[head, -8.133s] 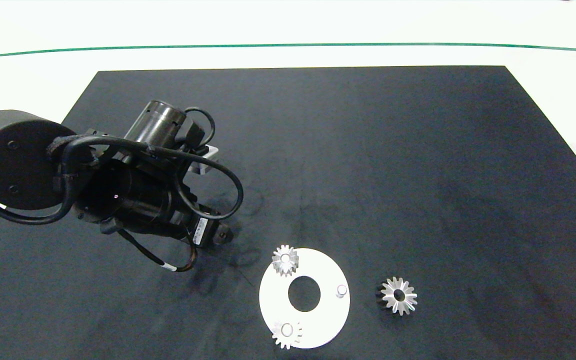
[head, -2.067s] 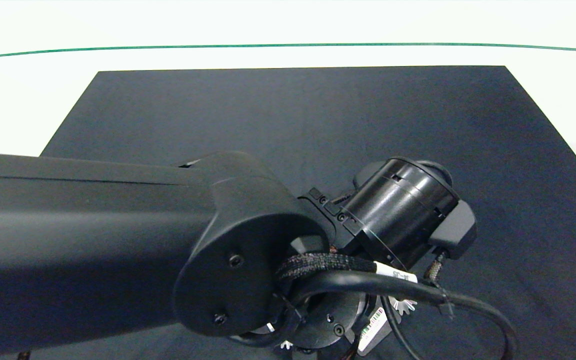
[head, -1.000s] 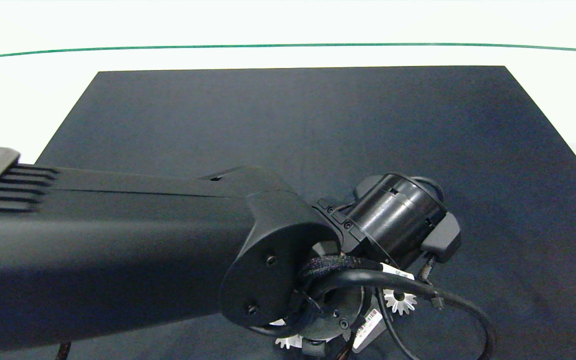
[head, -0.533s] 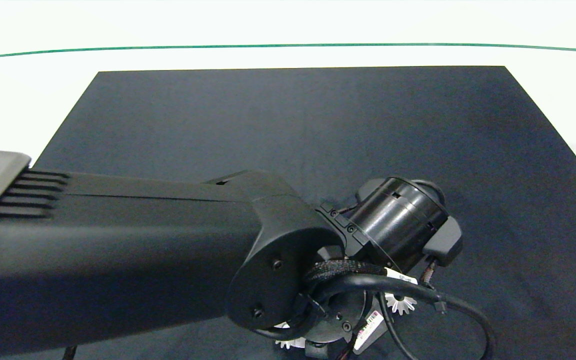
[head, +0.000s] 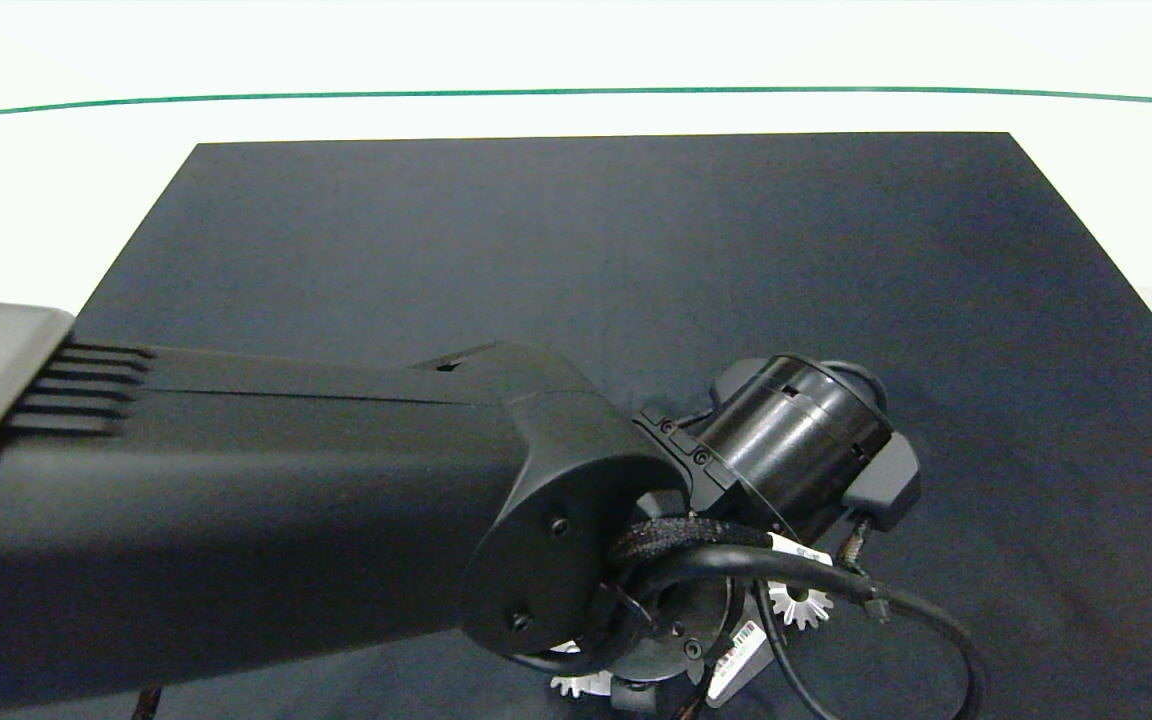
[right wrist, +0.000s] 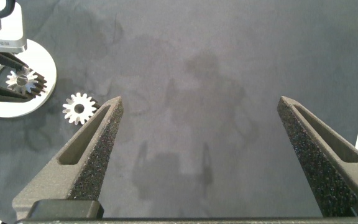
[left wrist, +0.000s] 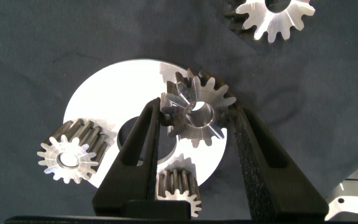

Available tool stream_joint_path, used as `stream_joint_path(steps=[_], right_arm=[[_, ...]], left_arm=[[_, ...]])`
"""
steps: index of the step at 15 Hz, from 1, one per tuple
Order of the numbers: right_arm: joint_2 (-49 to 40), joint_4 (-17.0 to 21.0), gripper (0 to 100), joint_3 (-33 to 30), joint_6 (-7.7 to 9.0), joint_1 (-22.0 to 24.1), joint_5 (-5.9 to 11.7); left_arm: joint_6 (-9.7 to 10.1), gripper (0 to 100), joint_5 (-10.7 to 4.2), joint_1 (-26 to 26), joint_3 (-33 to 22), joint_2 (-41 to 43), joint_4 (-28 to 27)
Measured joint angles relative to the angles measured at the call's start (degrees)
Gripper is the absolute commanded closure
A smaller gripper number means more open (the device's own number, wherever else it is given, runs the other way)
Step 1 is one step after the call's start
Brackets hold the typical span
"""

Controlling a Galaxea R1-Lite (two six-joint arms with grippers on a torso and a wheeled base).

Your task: Remove an incorrectly installed larger gear and replace it with the correct smaller gear

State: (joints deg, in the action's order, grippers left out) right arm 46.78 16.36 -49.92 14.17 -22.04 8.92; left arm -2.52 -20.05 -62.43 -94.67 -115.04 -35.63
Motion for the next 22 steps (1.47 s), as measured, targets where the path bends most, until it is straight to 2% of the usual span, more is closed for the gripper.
stream_joint_path(steps=[7,8,16,20,21,22], right_arm=[[-0.02,0.0,0,0.0,0.07,0.0,0.0],[0.0,0.0,0,0.0,0.11,0.0,-0.02],[0.0,0.0,0,0.0,0.24,0.0,-0.02],[-0.22,-0.02,0,0.0,0.24,0.02,-0.02],[-0.3,0.0,0,0.0,0.24,0.09,0.02],[-0.48,0.0,0,0.0,0.24,0.16,0.17]], left_arm=[[0.0,78,-0.2,0.63,0.1,0.63,-0.22],[-0.01,0,-0.2,0.63,0.1,0.66,-0.22],[0.05,0,-0.2,0.57,0.21,0.96,-0.09],[0.35,0,-0.32,2.21,0.79,4.62,-0.8],[0.79,0,-0.84,3.74,1.21,6.74,-1.3],[1.97,0,-3.34,5.51,1.93,9.07,-1.55]])
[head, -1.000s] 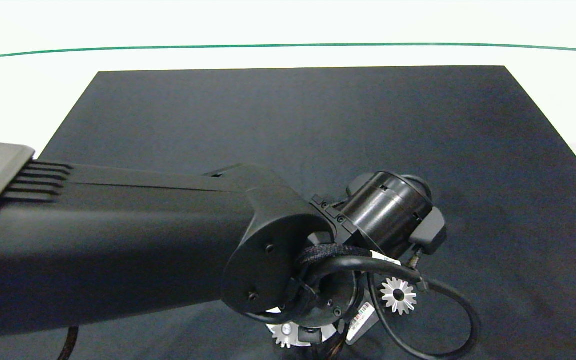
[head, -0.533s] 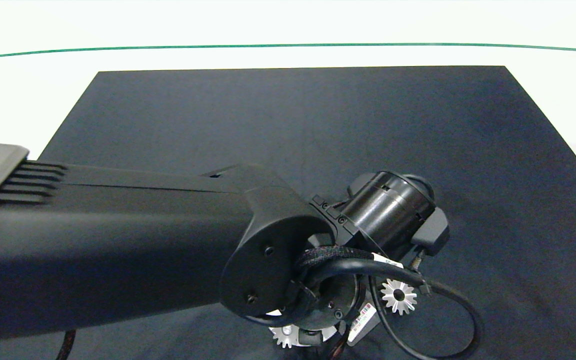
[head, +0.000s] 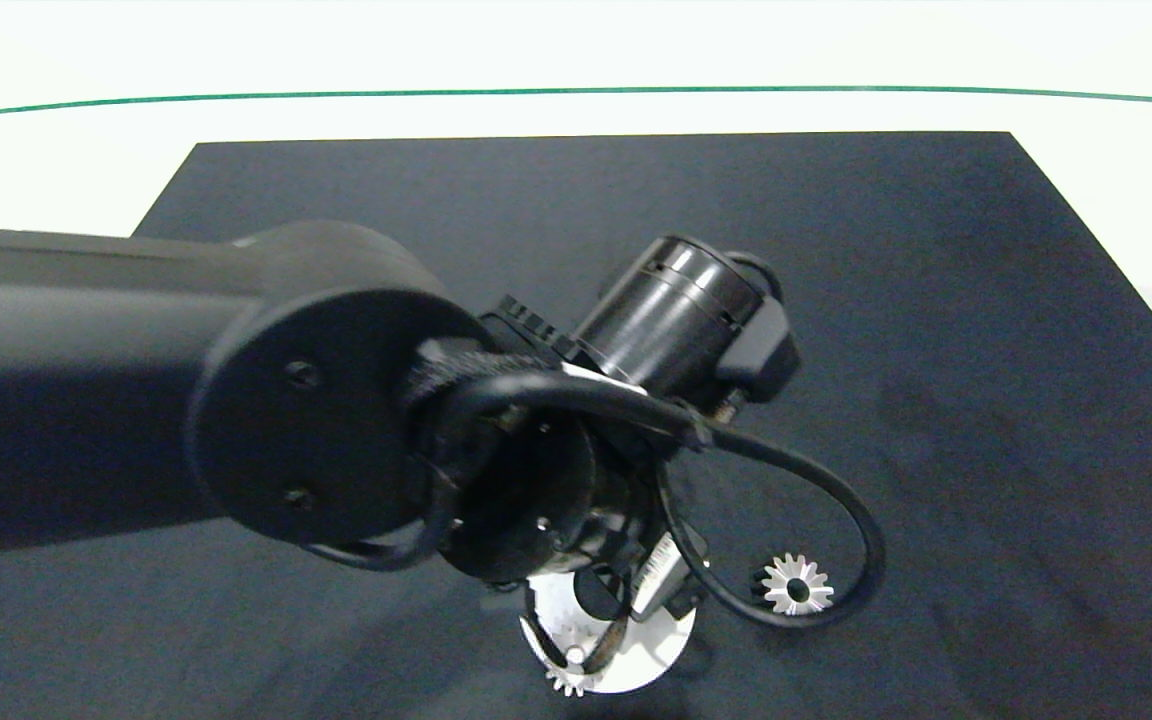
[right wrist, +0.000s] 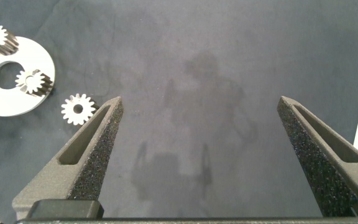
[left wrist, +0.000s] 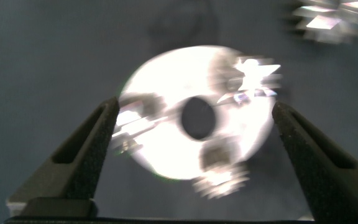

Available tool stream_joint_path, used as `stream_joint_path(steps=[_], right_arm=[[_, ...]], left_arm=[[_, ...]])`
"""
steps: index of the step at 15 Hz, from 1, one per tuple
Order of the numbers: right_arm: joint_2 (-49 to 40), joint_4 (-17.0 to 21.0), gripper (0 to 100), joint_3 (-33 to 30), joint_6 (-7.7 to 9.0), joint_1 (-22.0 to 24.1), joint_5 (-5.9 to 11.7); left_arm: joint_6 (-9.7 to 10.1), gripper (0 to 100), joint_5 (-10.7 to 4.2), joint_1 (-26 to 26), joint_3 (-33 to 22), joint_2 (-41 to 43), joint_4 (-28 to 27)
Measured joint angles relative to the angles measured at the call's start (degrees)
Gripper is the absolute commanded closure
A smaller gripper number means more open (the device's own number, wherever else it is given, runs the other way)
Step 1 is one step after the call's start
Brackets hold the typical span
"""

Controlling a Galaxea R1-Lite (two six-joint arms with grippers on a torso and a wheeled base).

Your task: Remove an incorrectly installed larger gear and replace it with the correct smaller gear

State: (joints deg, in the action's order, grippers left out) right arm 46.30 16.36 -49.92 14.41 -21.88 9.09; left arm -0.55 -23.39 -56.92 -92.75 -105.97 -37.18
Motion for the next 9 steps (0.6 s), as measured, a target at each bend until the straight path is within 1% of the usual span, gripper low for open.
stream_joint_path(steps=[1,2,3,4,5,6,7,8,9], right_arm=[[-0.3,-0.02,0,-0.1,0.0,0.09,0.13],[-1.02,0.12,0,0.01,0.09,0.26,0.38],[-2.32,0.26,0,0.63,0.22,0.59,0.96],[-4.27,0.3,0,1.72,0.57,1.4,2.21],[-6.45,0.41,0,2.99,1.13,2.65,3.58],[-8.77,0.5,0,4.19,1.62,4.39,4.63],[-11.13,0.54,0,5.27,1.88,6.79,5.4],[-12.92,0.61,0,6.07,1.96,9.2,5.84],[-14.34,0.63,0,6.64,2.04,11.75,6.5]], left_arm=[[0.85,0,-2.45,1.83,0.9,2.54,-0.05],[1.67,0,-4.36,4.11,2.54,6.28,0.04],[2.19,0,-5.46,6.31,4.44,10.0,0.44],[2.61,0,-6.53,9.63,7.47,15.04,1.66],[2.78,0,-7.14,13.23,10.83,20.0,3.95],[2.91,0,-7.45,16.59,13.75,24.31,6.53],[2.97,0,-7.69,20.39,16.73,28.93,9.62],[3.05,0,-7.91,25.55,19.92,33.95,12.59],[3.08,0,-8.05,29.0,21.86,37.12,14.17]])
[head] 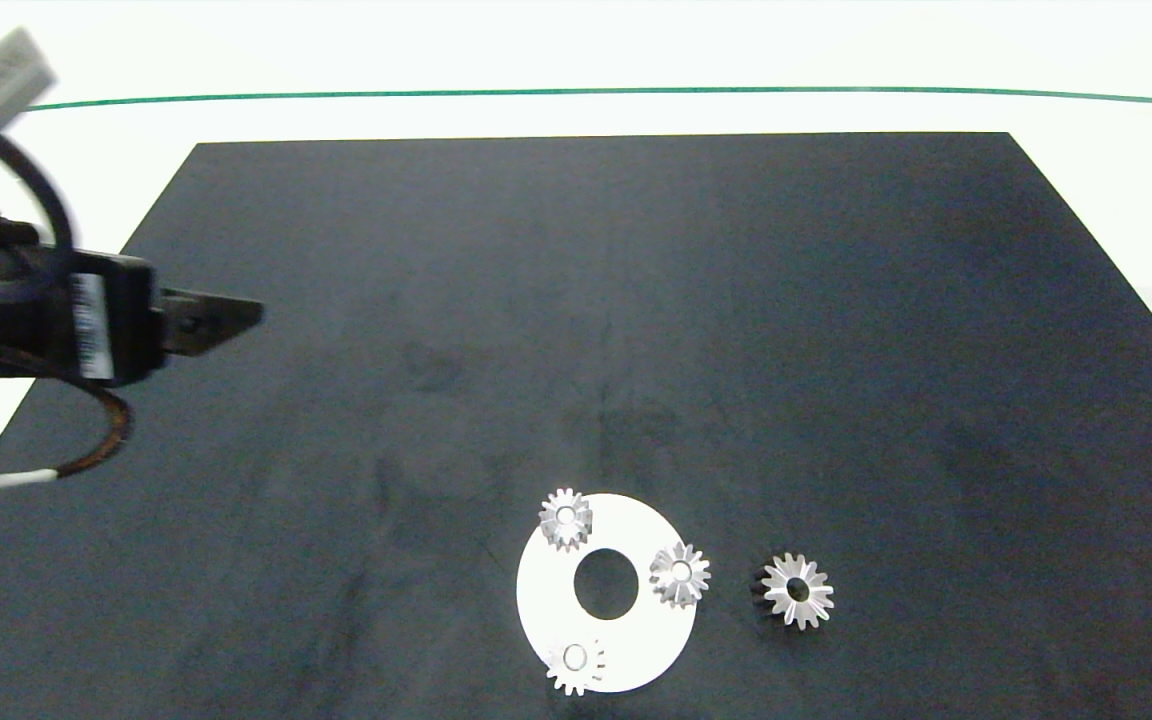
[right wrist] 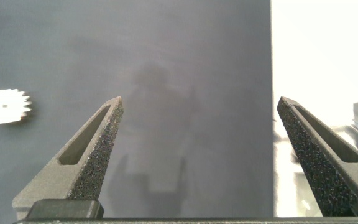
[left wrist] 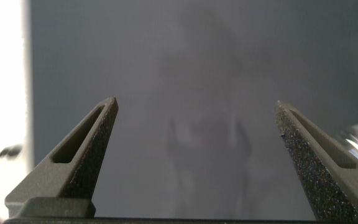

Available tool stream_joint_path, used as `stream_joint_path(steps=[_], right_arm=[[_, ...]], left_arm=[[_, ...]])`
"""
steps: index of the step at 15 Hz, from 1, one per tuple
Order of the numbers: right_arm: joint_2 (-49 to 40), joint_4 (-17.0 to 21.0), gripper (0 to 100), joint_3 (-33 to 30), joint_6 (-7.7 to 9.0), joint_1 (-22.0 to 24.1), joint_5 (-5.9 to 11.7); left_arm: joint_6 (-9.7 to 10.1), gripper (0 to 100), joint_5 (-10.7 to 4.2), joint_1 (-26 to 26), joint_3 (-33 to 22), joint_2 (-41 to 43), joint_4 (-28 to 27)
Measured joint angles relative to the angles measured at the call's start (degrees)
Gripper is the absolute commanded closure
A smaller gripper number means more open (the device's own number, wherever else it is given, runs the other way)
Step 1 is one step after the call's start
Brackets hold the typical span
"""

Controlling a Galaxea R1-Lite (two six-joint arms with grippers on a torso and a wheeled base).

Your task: Remove an incorrectly installed larger gear and replace it with the correct smaller gear

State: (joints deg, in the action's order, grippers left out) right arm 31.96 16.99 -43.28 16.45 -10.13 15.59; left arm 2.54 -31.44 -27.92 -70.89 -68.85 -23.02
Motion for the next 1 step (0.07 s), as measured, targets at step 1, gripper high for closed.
stream_joint_path(steps=[1], right_arm=[[-0.9,-0.05,0,0.54,-0.02,2.83,0.69]], left_arm=[[0.07,0,-0.15,5.07,3.08,4.96,1.49]])
